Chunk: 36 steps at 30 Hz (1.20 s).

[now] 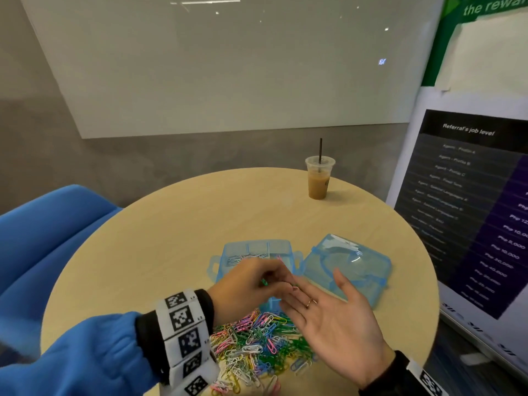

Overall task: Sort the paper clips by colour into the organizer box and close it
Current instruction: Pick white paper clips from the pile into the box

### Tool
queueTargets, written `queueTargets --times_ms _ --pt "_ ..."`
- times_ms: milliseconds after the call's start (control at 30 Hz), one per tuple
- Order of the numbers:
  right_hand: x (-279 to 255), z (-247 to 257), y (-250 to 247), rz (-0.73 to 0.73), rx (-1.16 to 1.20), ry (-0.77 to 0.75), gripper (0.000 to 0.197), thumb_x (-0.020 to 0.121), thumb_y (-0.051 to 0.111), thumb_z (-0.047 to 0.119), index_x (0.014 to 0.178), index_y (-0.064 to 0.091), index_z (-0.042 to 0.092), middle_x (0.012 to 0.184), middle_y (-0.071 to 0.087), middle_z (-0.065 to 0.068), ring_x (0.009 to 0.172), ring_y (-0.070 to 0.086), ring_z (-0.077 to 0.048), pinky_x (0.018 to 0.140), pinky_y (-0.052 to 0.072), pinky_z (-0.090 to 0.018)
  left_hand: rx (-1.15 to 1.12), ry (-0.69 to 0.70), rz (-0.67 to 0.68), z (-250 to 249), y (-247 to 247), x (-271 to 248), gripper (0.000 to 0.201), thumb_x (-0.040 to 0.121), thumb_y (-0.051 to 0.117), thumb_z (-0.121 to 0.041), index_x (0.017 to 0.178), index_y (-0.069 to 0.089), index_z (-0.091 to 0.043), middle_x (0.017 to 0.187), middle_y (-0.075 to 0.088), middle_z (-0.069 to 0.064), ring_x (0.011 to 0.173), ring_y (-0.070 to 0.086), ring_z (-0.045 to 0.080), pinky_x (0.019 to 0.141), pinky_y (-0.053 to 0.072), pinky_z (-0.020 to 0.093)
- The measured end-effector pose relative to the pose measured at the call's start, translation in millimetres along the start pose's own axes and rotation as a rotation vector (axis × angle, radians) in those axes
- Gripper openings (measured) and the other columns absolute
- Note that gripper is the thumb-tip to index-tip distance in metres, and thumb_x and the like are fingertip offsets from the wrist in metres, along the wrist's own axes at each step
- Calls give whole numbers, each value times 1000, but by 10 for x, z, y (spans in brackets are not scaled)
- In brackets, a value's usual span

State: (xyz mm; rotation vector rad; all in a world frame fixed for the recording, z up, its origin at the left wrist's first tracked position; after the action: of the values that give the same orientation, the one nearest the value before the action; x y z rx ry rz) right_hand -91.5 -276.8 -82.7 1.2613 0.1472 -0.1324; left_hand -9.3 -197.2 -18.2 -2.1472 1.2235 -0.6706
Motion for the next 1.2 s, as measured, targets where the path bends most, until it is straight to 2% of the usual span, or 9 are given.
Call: queueTargets --times_ms 133,233,367,533,733,900,1000,1067,1200 --pt "19 73 -63 -54 -74 -3 114 30 98 20 130 52 -9 130 58 -26 118 59 -39 103 46 -47 -59 -63 -47 166 -169 19 6 92 65 -16 93 68 -11 79 67 -3 70 61 7 63 49 19" --pt "1 154 -39 -57 -54 -15 118 28 98 14 132 49 -8 130 57 -29 121 56 -42 110 35 -46 -66 -141 -125 331 -327 131 8 88 70 -16 92 70 -9 77 70 6 67 64 13 63 53 23" --pt "-12 191 -19 -47 -46 -13 112 25 99 11 126 55 -13 130 57 -29 122 56 -42 110 35 -47 -109 -307 -257 555 -513 436 7 85 74 -17 85 72 -10 72 71 7 62 65 11 62 55 22" --pt "-34 208 -5 -54 -80 3 99 25 99 11 114 62 -14 129 58 -27 116 59 -42 107 37 -46 -197 -462 -224 713 -460 766 7 84 75 -11 79 72 -6 77 74 15 71 71 21 75 61 32" --pt "-65 278 36 -37 -36 -17 97 27 98 10 114 62 -13 129 59 -27 117 59 -42 111 34 -45 -102 -465 -208 673 -476 786 4 88 70 -11 85 71 -7 87 76 12 73 72 22 66 59 31" --pt "-82 349 23 -25 11 -41 99 34 97 8 123 59 -12 132 57 -27 122 56 -41 114 32 -45 273 -410 -37 616 -489 557 17 91 67 -28 95 77 -14 86 76 1 76 72 14 53 50 17" --pt "-99 380 48 -22 42 -60 104 37 95 8 130 52 -8 132 56 -27 122 56 -42 113 32 -46 360 -374 3 617 -472 357 27 93 62 -36 111 74 -19 107 73 -1 90 67 13 77 55 27" --pt "-114 404 59 -23 48 -69 90 49 90 12 128 55 -9 132 57 -27 120 57 -41 110 35 -46 366 -320 -28 553 -517 214 31 94 60 -38 117 70 -20 115 70 -4 90 63 8 83 50 24" --pt "-161 493 68 -123 -243 -122 52 87 55 32 125 61 -4 126 63 -21 116 62 -33 100 48 -43 327 -277 10 467 -552 -140 17 92 63 -38 104 71 -29 100 69 -17 79 63 -2 69 48 12"
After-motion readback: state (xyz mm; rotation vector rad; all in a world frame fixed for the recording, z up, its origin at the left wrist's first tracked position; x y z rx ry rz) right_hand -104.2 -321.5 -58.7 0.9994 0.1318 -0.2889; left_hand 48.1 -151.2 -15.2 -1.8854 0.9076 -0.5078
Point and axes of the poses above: each hand's wrist, its own x-axis towards the middle knuckle, its own y-axis out of the palm, z = x × y, the point moved 7 cm from there along x, towards the middle knuckle
